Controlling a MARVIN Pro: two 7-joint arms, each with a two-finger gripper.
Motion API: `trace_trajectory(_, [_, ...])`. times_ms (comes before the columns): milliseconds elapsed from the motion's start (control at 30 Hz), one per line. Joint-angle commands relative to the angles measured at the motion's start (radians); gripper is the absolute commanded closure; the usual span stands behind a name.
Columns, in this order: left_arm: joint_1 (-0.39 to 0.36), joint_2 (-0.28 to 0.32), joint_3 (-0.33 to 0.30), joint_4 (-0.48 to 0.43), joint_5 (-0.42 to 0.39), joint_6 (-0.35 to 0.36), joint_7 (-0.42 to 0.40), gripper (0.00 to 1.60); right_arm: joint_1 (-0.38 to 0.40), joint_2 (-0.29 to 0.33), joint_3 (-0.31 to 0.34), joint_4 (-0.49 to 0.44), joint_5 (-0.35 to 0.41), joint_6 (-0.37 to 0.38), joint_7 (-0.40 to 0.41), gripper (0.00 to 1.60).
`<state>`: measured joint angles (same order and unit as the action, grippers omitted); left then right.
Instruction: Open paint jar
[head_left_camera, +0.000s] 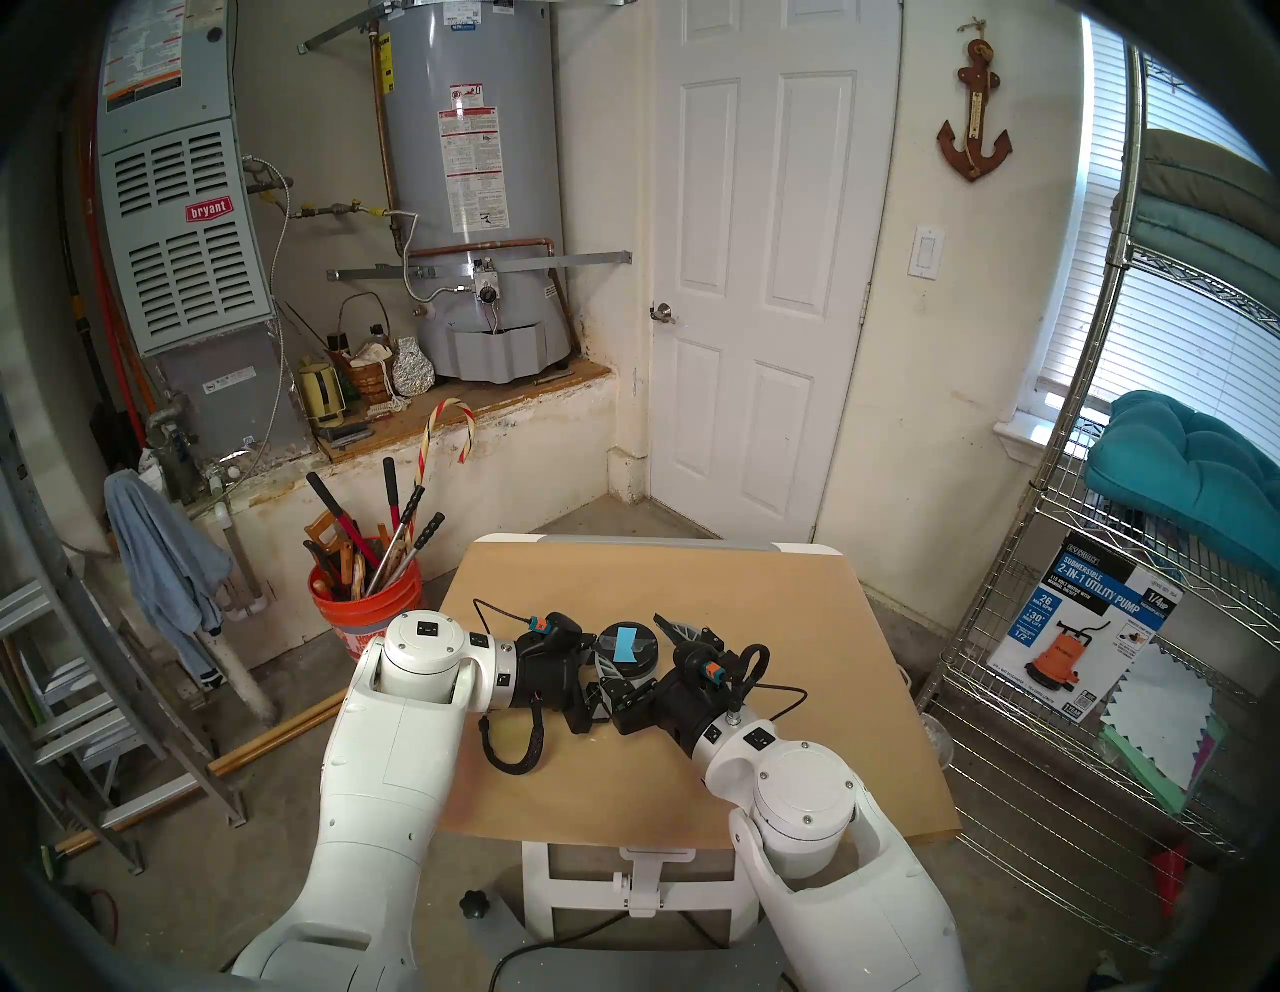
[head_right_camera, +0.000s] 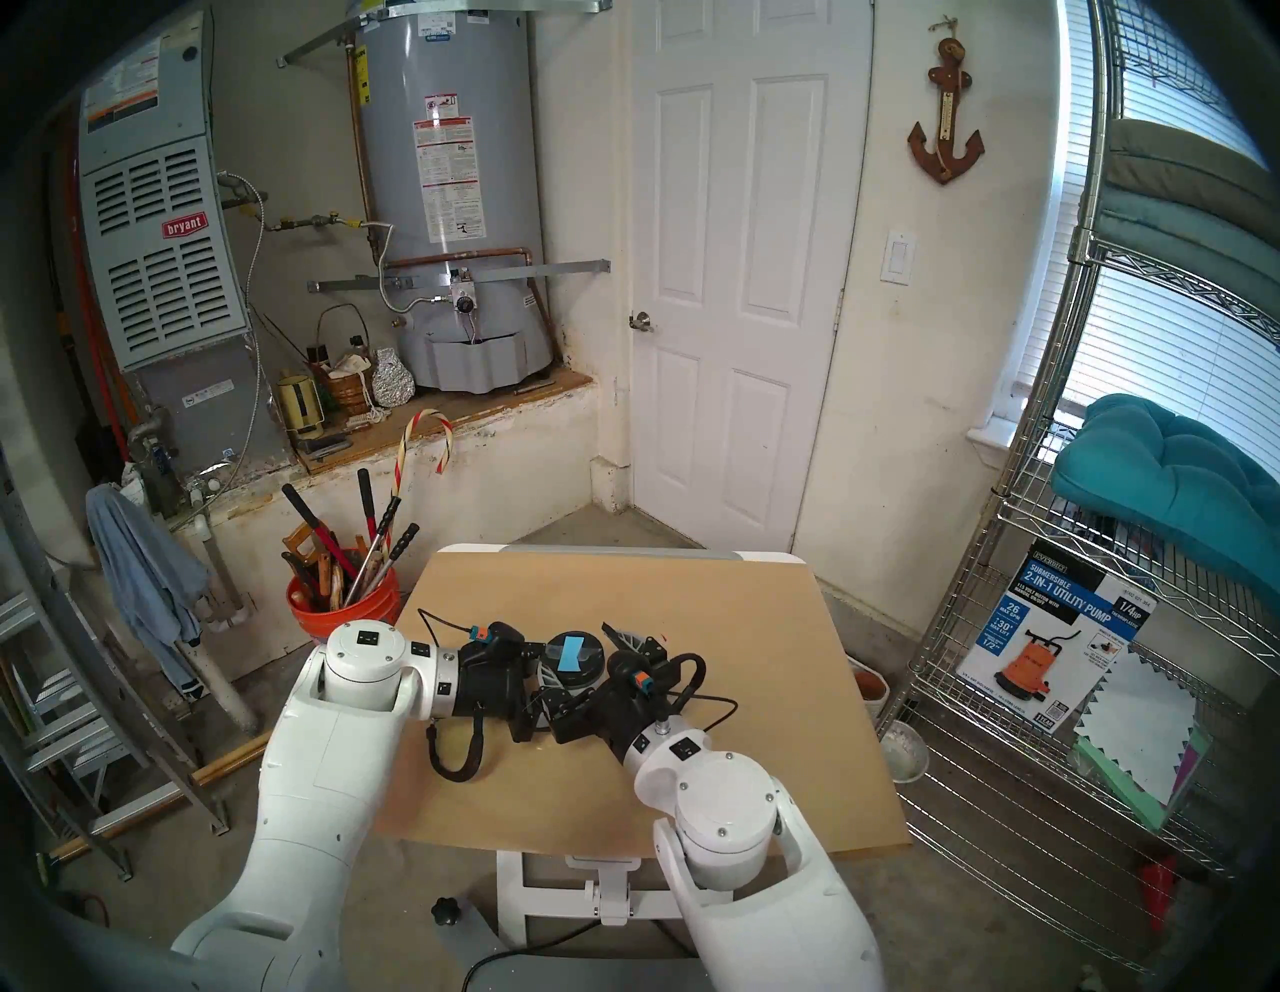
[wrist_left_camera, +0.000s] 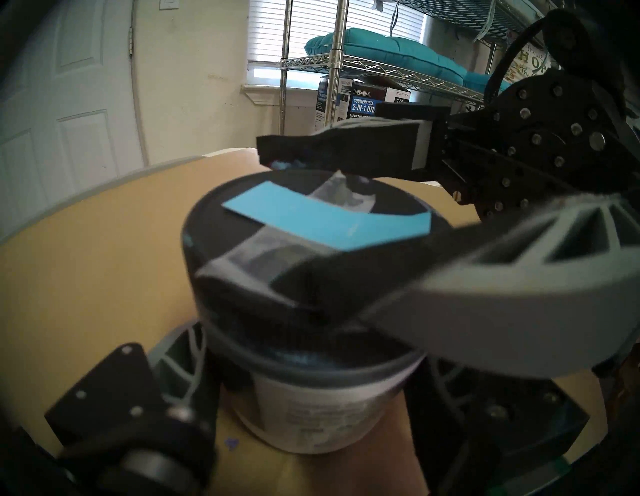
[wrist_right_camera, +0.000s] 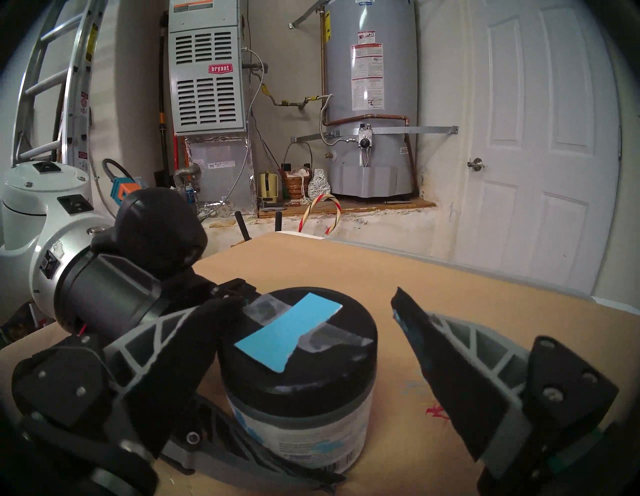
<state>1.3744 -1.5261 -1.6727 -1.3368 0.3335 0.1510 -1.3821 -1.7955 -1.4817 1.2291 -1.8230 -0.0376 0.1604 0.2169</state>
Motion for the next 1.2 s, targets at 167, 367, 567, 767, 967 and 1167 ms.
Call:
trace_trajectory(167, [-0.005, -0.003, 0.002, -0.020, -0.004, -0.003, -0.011, 1.60, -0.006, 0.013, -0.006, -0.006, -0.003, 0.025, 0.008, 0.00])
trace_trajectory(367, [-0.007, -0.005, 0.000, -0.018, -0.003, -0.004, -0.012, 1.60, -0.019, 0.024, -0.027, -0.001, -0.003, 0.005, 0.004, 0.00])
trace_trajectory(567, [-0.007, -0.007, -0.002, -0.020, 0.001, -0.002, -0.014, 1.60, -0.016, 0.025, -0.028, -0.003, -0.012, -0.004, -0.018, 0.00])
trace_trajectory(767, [-0.003, -0.008, -0.005, -0.024, 0.002, -0.003, -0.016, 1.60, -0.008, 0.023, -0.020, 0.006, -0.016, -0.021, -0.028, 0.00])
trace_trajectory(967, [-0.001, -0.009, -0.006, -0.026, 0.004, -0.003, -0.020, 1.60, 0.010, 0.017, 0.010, 0.010, 0.069, 0.040, 0.037, 0.00])
trace_trajectory(1167, [0.001, -0.006, -0.007, -0.039, 0.007, 0.003, -0.028, 1.60, 0.073, 0.032, 0.041, 0.048, 0.116, 0.093, 0.110, 1.23])
